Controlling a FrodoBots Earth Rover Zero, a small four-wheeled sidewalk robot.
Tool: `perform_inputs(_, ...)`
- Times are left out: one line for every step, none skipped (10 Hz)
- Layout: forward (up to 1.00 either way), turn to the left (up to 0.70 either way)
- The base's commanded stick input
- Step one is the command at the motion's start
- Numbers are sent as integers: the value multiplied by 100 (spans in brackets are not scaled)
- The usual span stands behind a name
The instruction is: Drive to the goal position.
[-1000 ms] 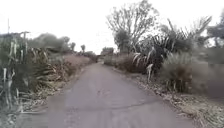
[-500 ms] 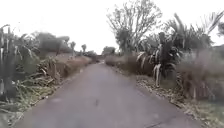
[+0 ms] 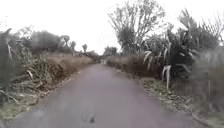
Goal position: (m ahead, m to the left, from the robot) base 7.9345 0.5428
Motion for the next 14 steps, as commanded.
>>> perform_inputs(100, 40)
perform_inputs(100, 40)
perform_inputs(100, 40)
perform_inputs(100, 40)
perform_inputs(100, 40)
perform_inputs(100, 40)
perform_inputs(100, 40)
perform_inputs(100, 40)
perform_inputs(100, 37)
perform_inputs(100, 30)
perform_inputs(100, 23)
perform_inputs(100, 0)
perform_inputs(100, 0)
perform_inputs(100, 0)
